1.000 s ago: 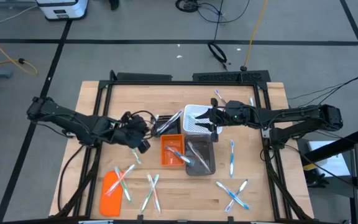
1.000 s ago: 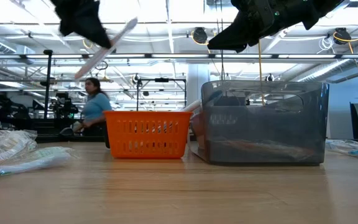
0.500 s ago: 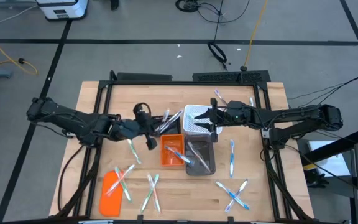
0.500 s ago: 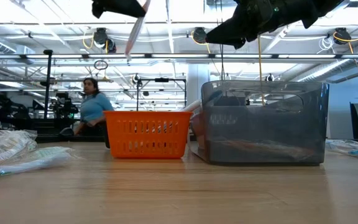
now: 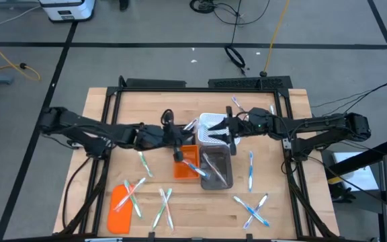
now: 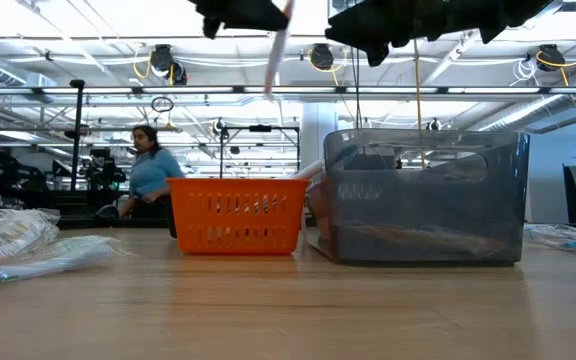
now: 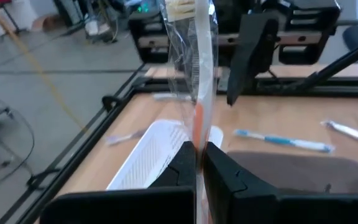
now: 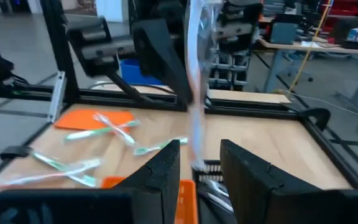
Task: Pick & Place Toothbrushes
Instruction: Put the orange toothbrush into the gray bin
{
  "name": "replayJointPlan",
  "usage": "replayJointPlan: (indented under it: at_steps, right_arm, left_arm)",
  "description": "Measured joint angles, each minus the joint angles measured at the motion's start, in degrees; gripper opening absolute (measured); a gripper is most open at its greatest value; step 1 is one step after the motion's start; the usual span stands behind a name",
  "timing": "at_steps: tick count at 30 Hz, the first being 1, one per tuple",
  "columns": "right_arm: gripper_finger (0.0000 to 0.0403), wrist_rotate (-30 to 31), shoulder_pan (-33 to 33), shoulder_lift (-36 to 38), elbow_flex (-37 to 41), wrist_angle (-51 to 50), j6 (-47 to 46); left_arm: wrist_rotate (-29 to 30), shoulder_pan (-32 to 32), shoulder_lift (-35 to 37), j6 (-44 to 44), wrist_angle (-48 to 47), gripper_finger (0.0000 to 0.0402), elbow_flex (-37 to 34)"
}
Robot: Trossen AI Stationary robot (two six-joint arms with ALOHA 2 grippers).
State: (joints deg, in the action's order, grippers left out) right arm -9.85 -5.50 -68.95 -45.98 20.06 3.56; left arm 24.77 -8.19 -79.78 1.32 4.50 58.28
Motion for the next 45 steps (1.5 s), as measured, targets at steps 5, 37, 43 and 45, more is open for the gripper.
replayJointPlan:
  at_steps: [5, 37, 43, 45]
  right_arm:
    - [0.0112, -0.91, 0.0, 0.0, 0.0, 0.31, -1.22]
    - [0.0128, -0.58, 1.93, -3.97, 0.04, 8.88, -0.5]
    - [0.01, -0.72, 2.62, -5.14, 0.02, 12.97, 0.13]
    - [0.0071, -0.67, 2.62, -5.03, 0.02, 13.01, 0.13]
  left_arm:
    - [-3.85, 1.41, -3.44, 2.1, 7.06, 0.0003, 0.0]
    - [-8.44, 2.82, -7.27, 2.42, 13.72, 0.0004, -0.02]
    - [-8.38, 2.79, -7.27, 1.79, 13.15, 0.0003, -0.02]
    - [-8.41, 2.77, -7.27, 1.57, 12.6, 0.0002, -0.02]
